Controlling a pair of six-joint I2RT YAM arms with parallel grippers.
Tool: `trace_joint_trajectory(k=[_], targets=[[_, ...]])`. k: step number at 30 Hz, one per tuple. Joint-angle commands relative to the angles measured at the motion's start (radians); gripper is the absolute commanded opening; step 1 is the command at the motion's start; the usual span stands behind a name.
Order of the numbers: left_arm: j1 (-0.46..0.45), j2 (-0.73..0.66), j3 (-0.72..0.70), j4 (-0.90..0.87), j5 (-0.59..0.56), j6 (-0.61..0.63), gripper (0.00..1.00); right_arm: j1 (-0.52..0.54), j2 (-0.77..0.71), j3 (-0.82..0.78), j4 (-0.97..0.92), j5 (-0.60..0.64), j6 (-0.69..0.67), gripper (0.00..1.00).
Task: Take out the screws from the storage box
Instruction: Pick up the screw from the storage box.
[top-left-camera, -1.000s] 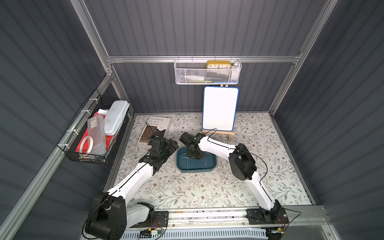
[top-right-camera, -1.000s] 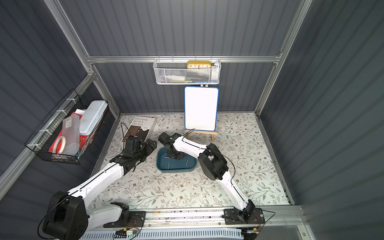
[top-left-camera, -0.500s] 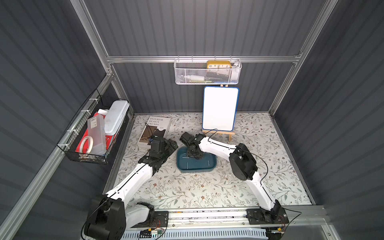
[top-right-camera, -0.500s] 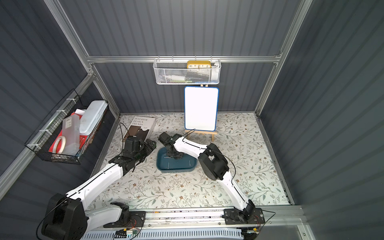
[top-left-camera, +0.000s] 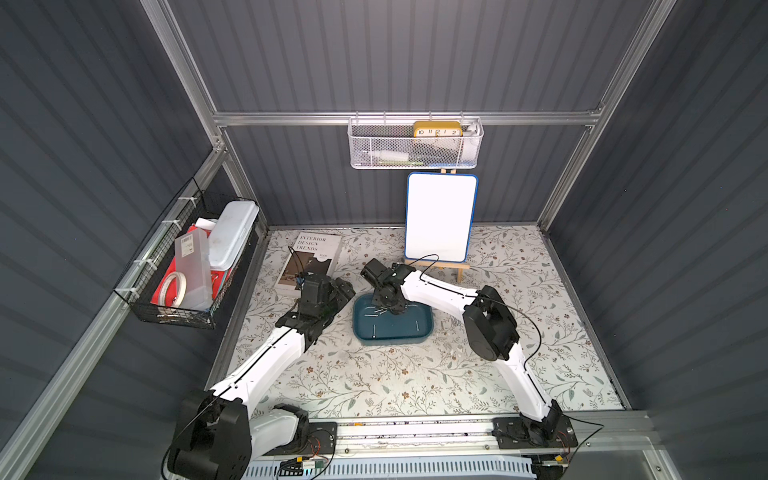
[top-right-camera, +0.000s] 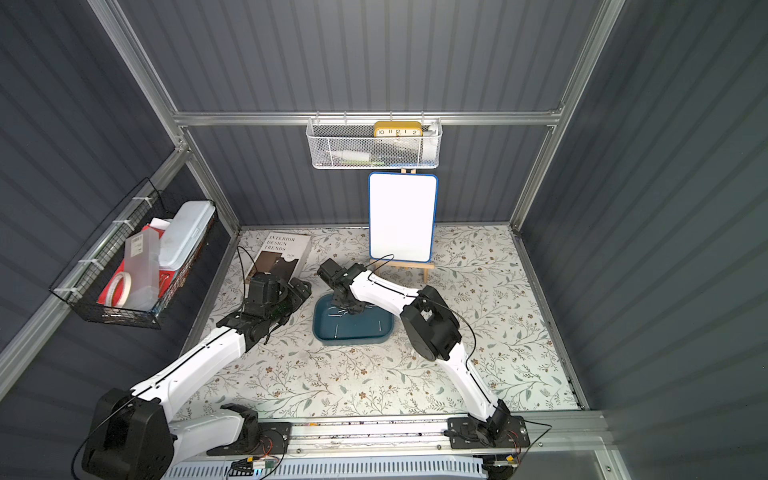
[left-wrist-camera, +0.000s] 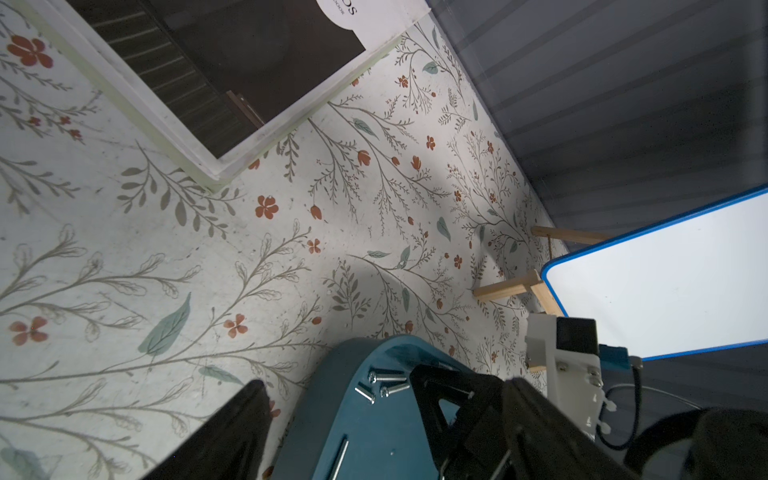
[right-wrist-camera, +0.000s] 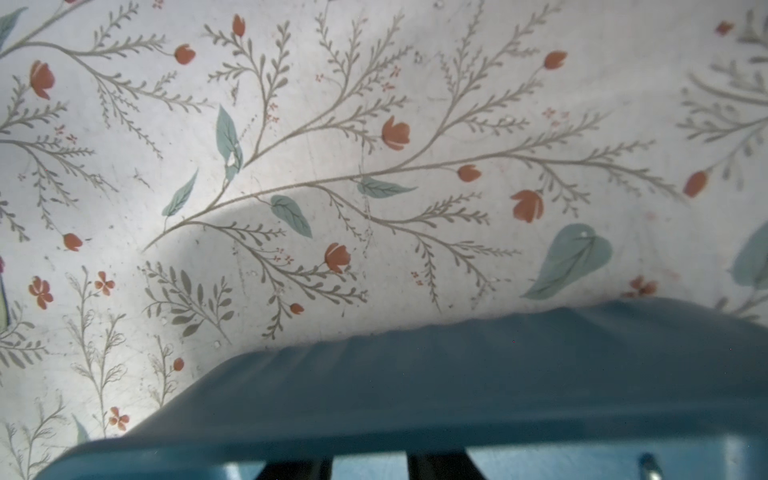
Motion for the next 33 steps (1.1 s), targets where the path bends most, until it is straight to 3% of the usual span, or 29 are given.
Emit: trace_joint_trajectory(k=[1, 25, 33], targets=[[0.004, -0.024, -0.005, -0.025, -0.008, -0.013, 0.91, 0.0, 0.002, 0.002, -0.02, -0.017, 0.012, 0.33], [0.004, -0.067, -0.015, -0.05, -0.035, -0.021, 0.91, 0.009, 0.099, 0.077, -0.083, -0.014, 0.035, 0.36], [0.005, -0.079, -0.025, -0.052, -0.034, -0.026, 0.91, 0.026, 0.087, 0.034, -0.111, -0.003, 0.008, 0.27]])
